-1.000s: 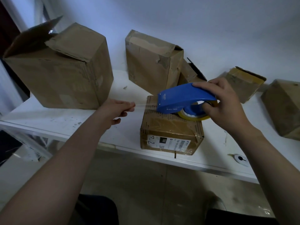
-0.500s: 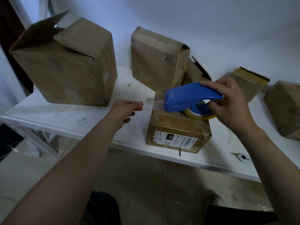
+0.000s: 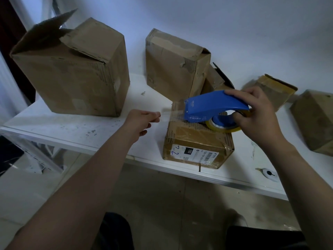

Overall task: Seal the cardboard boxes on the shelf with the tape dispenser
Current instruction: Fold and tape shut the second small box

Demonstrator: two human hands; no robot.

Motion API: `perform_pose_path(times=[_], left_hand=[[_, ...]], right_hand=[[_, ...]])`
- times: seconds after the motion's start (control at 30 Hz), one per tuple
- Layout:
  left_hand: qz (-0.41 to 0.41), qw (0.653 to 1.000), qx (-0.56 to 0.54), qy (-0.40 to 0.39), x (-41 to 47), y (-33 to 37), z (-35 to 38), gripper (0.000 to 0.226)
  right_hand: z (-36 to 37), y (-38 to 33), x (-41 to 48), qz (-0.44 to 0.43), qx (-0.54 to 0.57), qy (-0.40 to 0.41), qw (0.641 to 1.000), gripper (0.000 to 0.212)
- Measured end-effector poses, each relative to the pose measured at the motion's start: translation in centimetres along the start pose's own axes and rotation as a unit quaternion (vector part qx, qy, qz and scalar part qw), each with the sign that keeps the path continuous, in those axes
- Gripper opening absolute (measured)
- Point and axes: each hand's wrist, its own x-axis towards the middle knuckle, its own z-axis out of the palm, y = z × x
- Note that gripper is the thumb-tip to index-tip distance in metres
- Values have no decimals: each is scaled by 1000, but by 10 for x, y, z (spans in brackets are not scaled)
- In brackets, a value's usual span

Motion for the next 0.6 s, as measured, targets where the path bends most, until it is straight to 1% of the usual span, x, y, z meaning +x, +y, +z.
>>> perform_pose_path(times=[0.17, 0.3, 0.43, 0.53, 0.6], left_hand=[[30, 998, 53, 16, 0, -14, 19, 16], [85, 990, 112, 23, 0, -22, 34, 28], [138, 966, 210, 51, -1, -23, 41, 33], [159, 951, 259, 54, -3, -24, 39, 36], [152, 951, 266, 43, -4, -21, 38, 40]], right_hand=[[0, 1, -1, 2, -10, -5, 1000, 70], [2, 0, -2, 6, -11, -8, 1000, 70], [3, 0, -3, 13, -6, -10, 1000, 69], [4, 0, -3, 14, -4, -8, 1000, 68], [5, 0, -3, 12, 0, -5, 1000, 68]])
